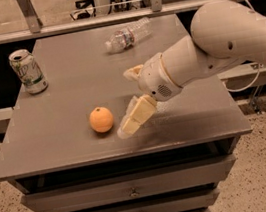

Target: Move orange near water bottle

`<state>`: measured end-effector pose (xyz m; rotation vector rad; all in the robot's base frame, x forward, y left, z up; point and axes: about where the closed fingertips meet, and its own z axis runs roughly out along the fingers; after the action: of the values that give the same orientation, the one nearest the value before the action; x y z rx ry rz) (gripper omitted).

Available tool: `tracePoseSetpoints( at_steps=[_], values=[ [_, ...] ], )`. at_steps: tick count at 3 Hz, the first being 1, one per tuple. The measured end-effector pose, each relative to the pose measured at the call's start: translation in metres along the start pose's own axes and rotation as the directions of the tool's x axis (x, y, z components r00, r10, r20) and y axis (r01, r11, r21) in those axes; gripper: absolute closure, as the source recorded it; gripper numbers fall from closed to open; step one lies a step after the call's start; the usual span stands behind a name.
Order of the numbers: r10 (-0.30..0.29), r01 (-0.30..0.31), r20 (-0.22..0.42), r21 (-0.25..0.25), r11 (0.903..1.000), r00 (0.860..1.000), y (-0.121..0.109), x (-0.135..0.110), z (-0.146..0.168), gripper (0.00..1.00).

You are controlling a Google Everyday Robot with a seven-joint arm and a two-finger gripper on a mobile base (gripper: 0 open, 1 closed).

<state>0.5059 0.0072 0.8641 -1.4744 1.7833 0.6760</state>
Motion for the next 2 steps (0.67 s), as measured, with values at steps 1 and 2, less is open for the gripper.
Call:
tracePoseSetpoints(
  at_steps=[1,2],
  values=[
    [0.023,-0.022,0.038,-0.021,0.9995,0.999,0.004,-0.005,0.02,0.0],
    [0.047,-0.044,0.068,-0.043,0.9981,0.997,0.011,-0.009,0.037,0.03]
  ],
)
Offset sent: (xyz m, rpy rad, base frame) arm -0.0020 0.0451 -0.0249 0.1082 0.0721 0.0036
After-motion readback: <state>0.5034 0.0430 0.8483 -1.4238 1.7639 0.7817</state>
